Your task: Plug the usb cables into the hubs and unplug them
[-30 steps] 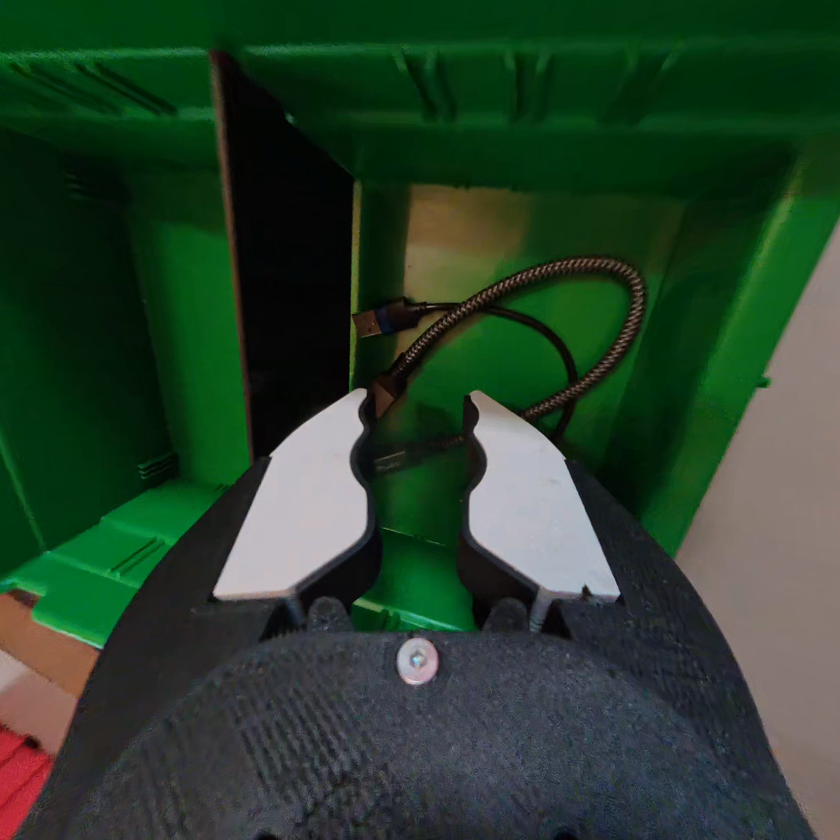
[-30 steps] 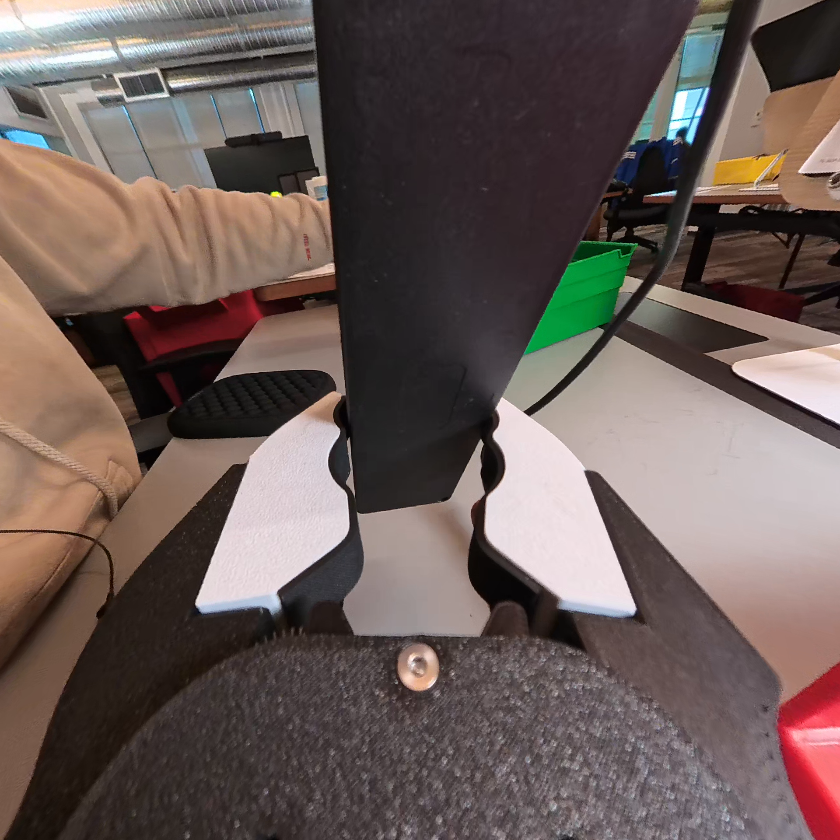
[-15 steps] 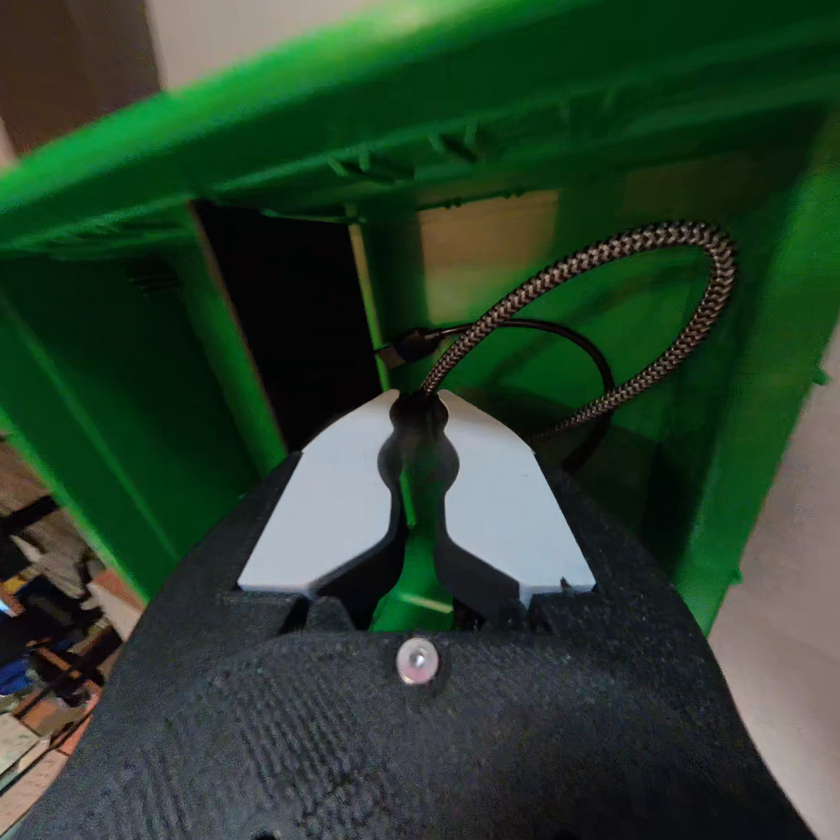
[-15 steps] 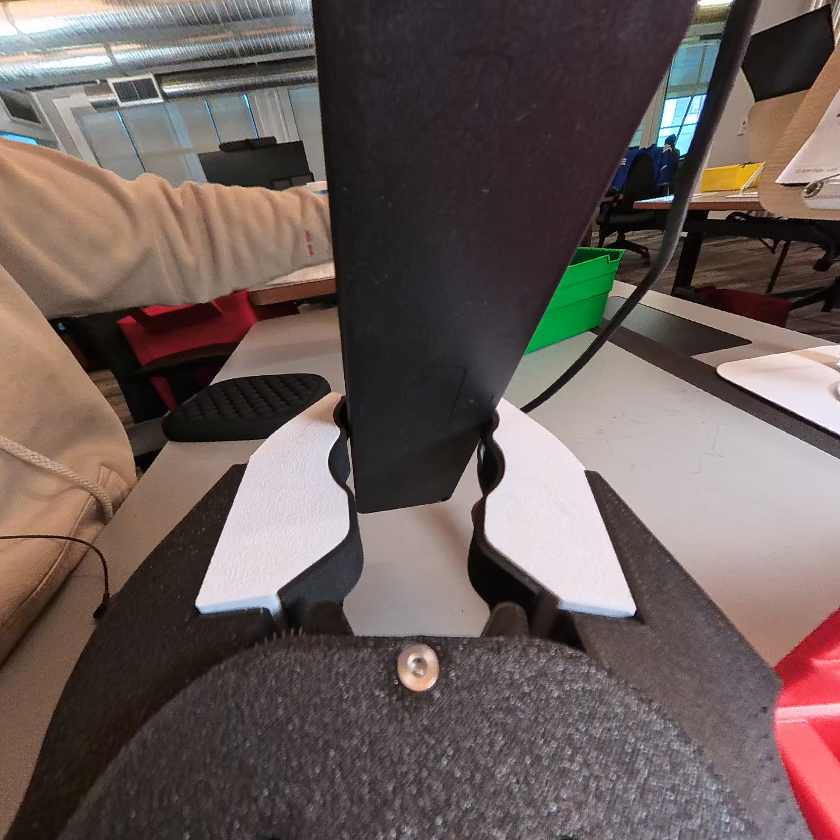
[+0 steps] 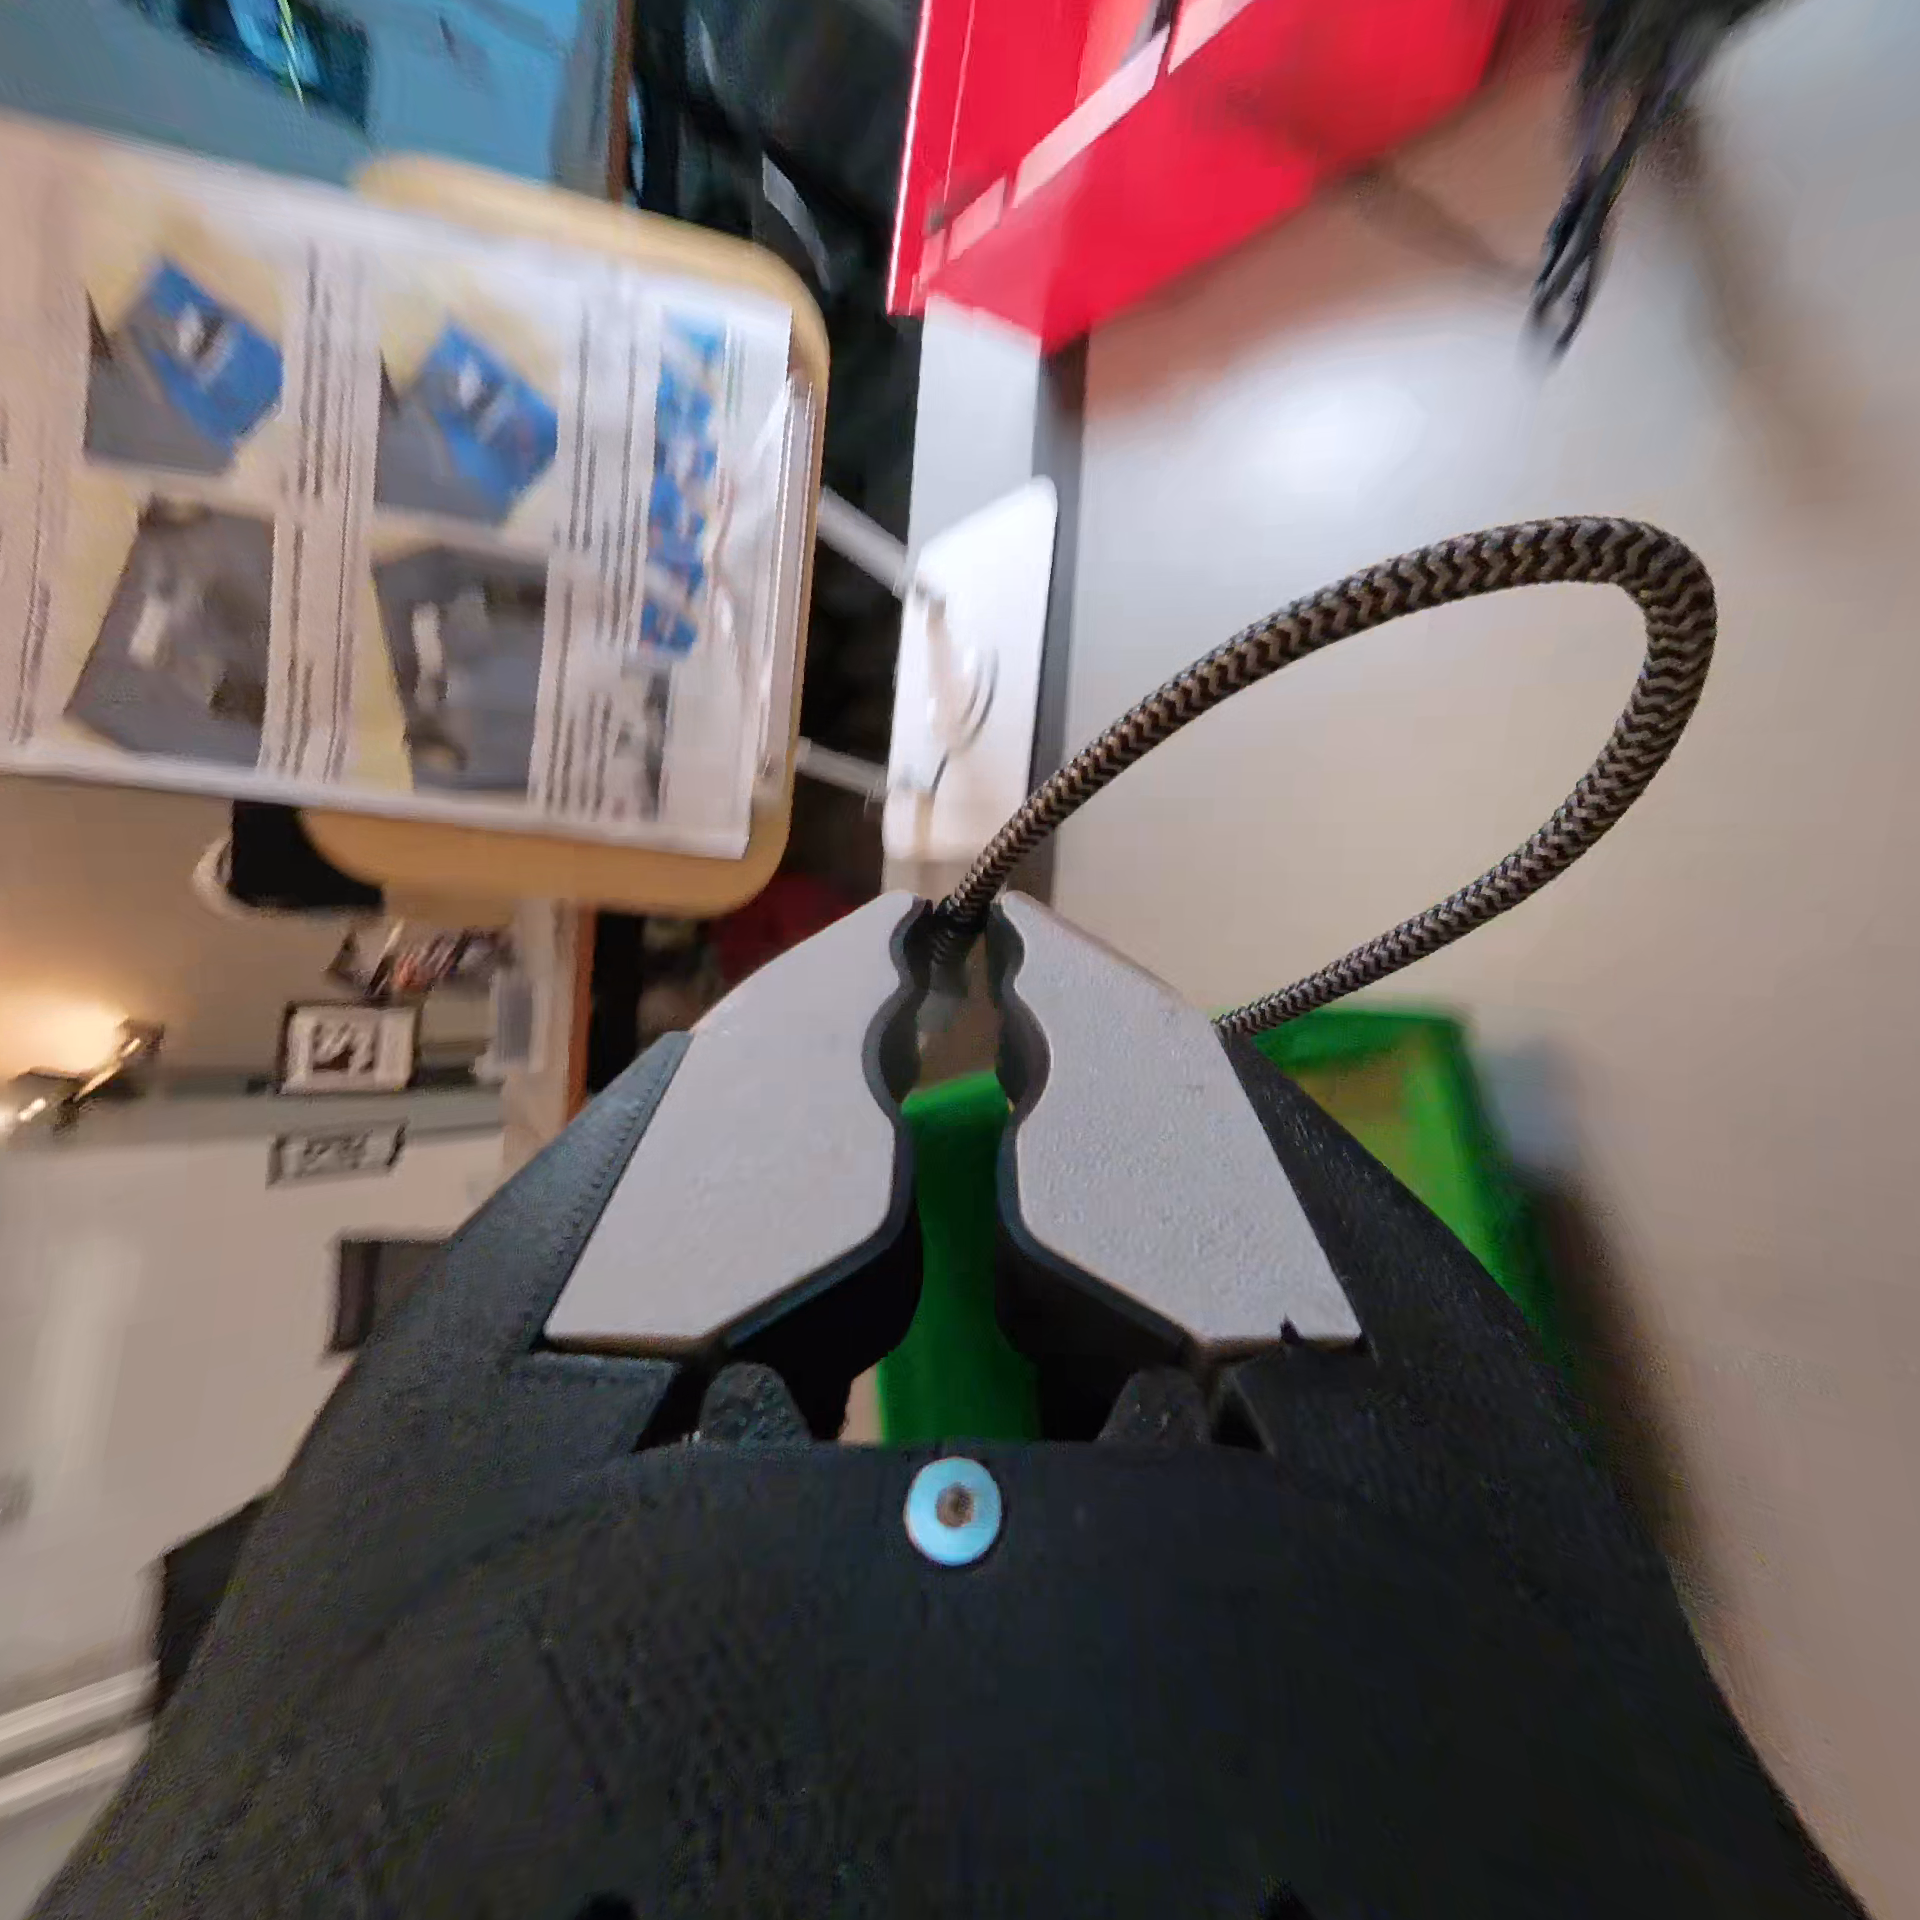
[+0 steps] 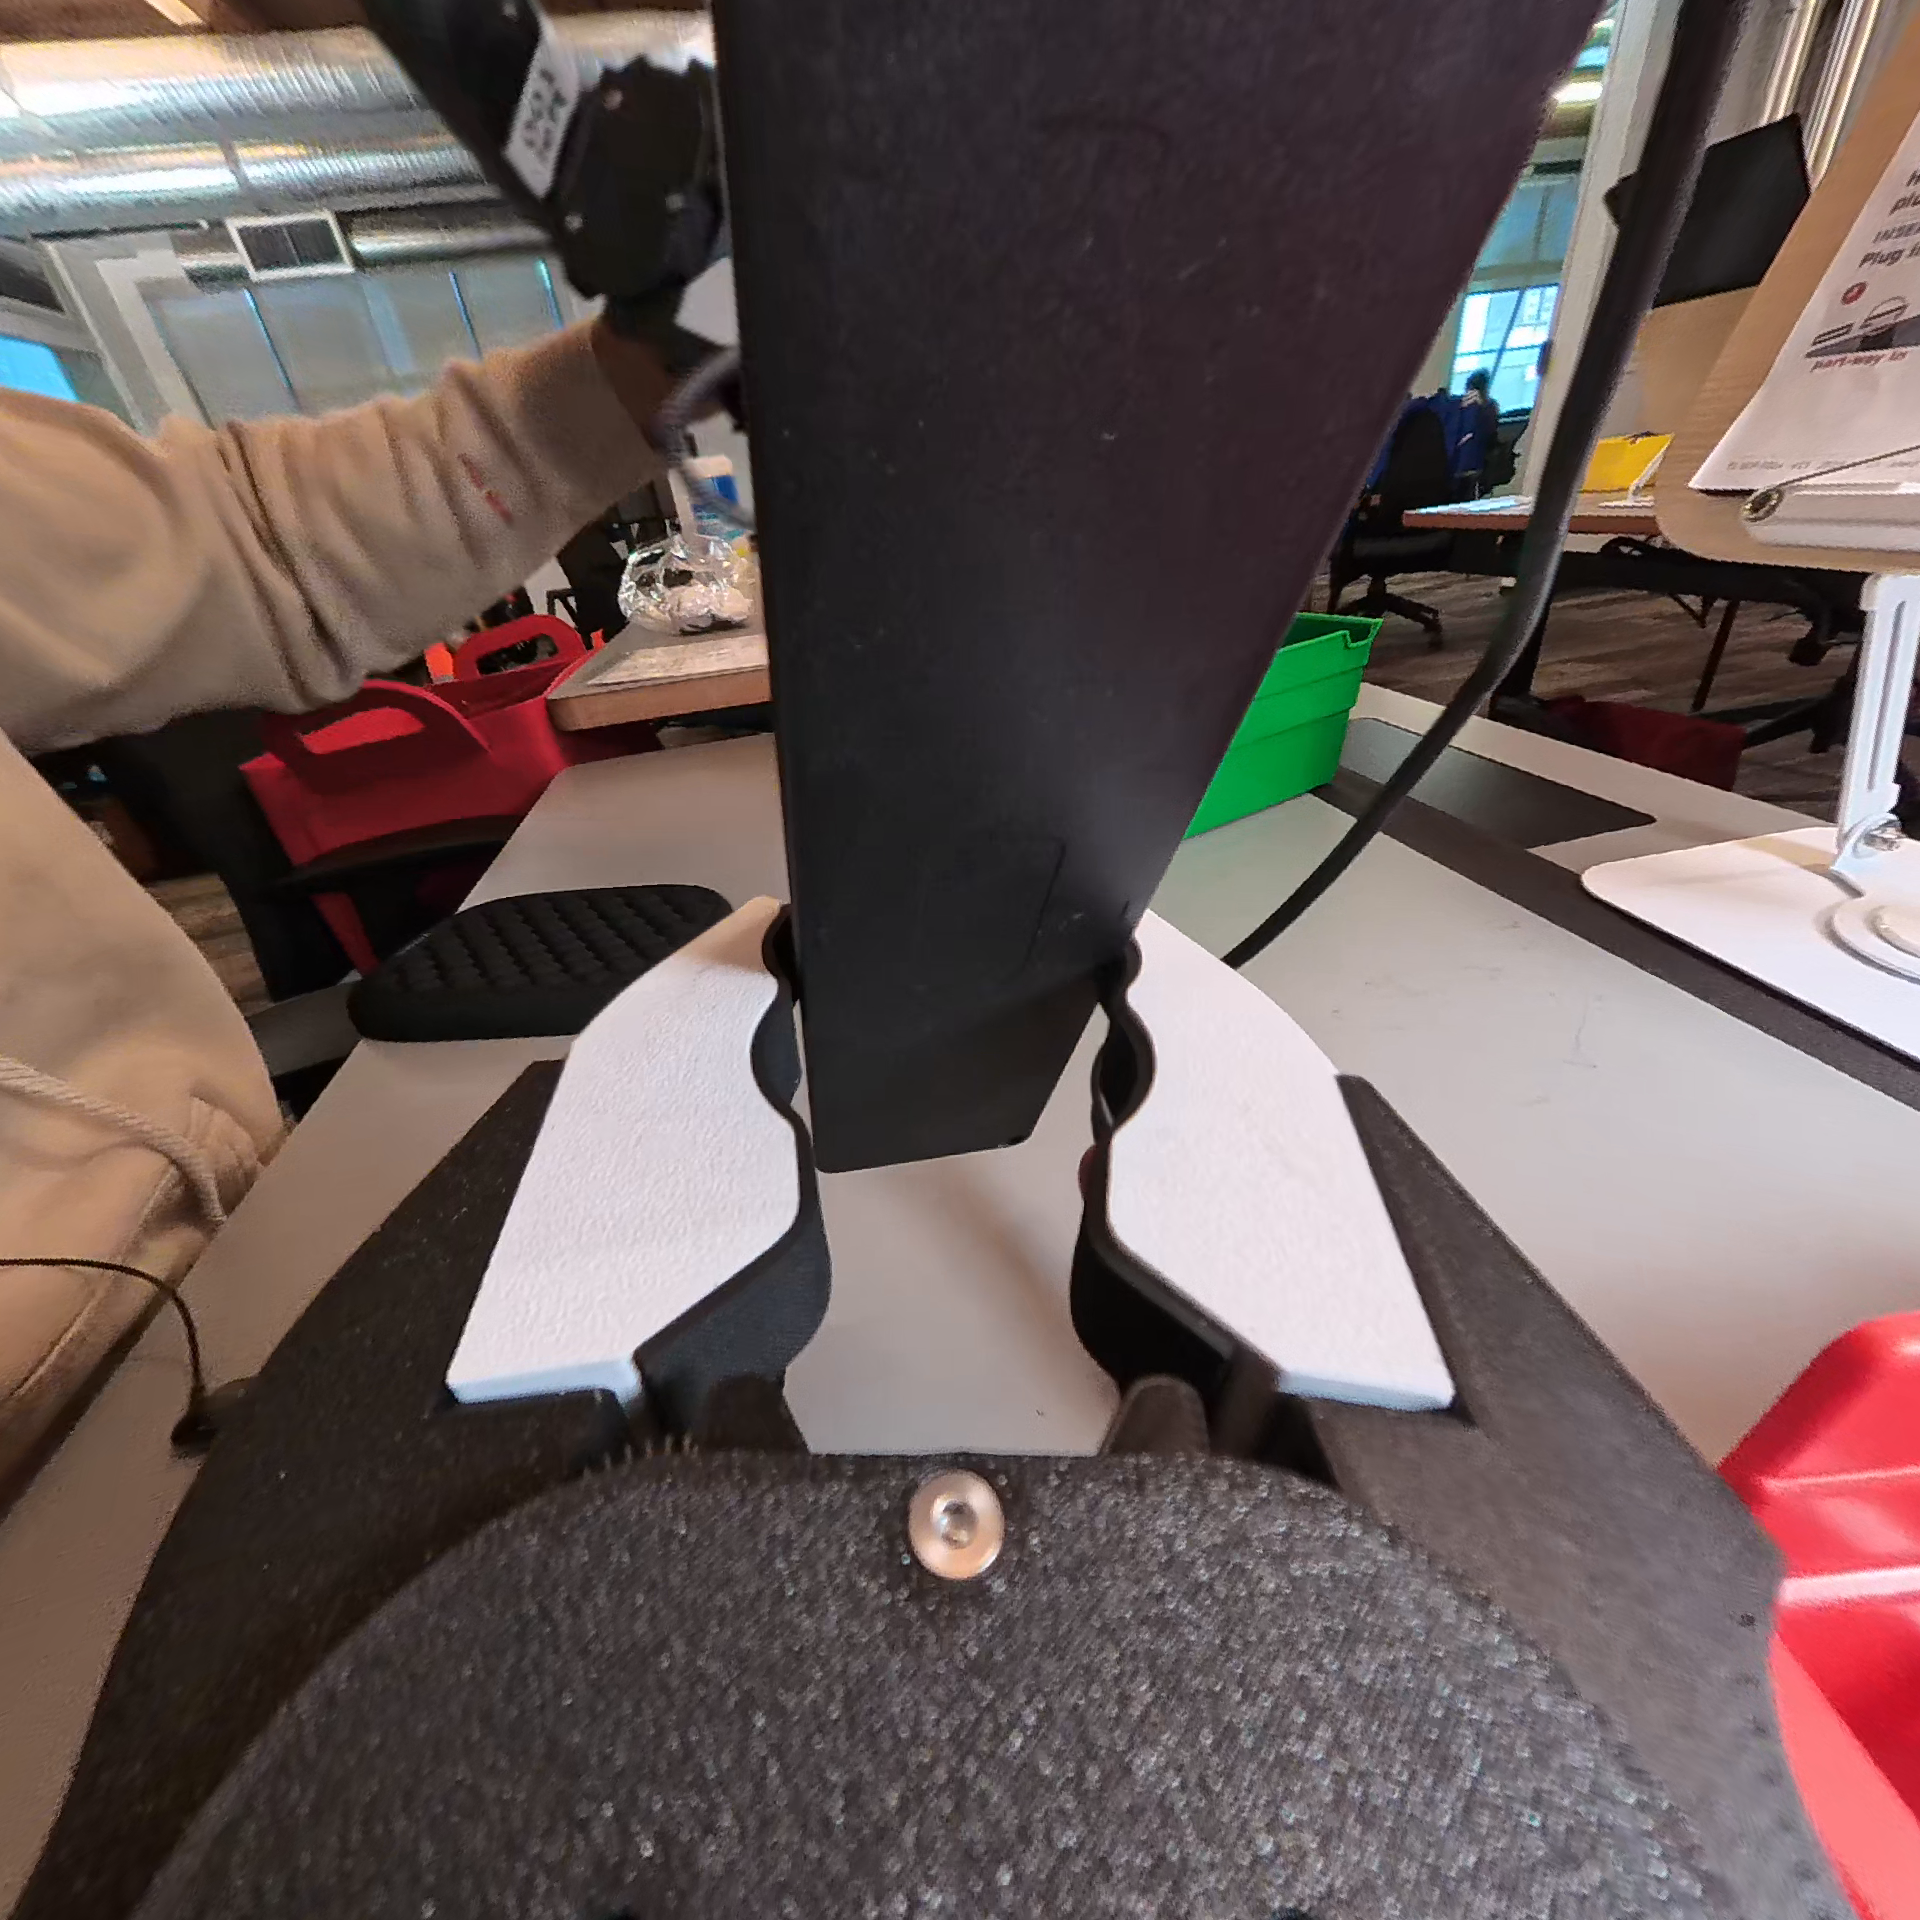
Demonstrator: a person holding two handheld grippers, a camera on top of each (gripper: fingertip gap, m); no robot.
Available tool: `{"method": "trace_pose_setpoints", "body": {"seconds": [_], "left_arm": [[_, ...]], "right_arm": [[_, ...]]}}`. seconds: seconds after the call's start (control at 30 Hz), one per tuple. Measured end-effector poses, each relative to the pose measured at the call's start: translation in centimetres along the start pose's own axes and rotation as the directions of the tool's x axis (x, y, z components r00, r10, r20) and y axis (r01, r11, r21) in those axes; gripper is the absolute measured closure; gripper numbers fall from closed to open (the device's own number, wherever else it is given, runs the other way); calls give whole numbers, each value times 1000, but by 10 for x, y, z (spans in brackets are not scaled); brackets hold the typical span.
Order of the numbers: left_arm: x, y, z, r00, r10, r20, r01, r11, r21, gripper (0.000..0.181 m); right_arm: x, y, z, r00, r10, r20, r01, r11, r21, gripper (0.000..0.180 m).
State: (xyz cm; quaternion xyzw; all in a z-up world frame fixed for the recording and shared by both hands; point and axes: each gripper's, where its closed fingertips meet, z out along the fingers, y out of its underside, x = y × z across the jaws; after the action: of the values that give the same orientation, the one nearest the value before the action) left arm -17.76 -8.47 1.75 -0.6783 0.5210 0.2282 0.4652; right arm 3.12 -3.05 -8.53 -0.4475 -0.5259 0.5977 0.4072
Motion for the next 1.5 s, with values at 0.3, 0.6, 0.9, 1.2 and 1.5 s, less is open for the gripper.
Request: {"method": "trace_pose_setpoints", "body": {"seconds": [0.3, 0.6, 0.9, 1.2, 1.5], "left_arm": [[120, -125, 50, 710, -464, -530, 704, 490, 515, 171], [213, -81, 89, 611, -435, -661, 714, 663, 224, 171], [219, -19, 84, 678, -448, -583, 590, 804, 69, 174], [181, 8, 86, 718, -537, -443, 588, 808, -28, 160], [241, -31, 91, 519, -643, -564, 651, 724, -226, 148]], "right_arm": [[11, -6, -9, 998, -10, -54, 11, 1000, 24, 124], [14, -6, -11, 998, -19, -67, 21, 1000, 18, 124], [14, -2, -10, 997, -22, -67, 23, 1000, 3, 123], [13, -2, -9, 998, -29, -64, 29, 1000, 1, 124], [11, -3, -10, 997, -38, -60, 38, 999, -2, 124]]}}
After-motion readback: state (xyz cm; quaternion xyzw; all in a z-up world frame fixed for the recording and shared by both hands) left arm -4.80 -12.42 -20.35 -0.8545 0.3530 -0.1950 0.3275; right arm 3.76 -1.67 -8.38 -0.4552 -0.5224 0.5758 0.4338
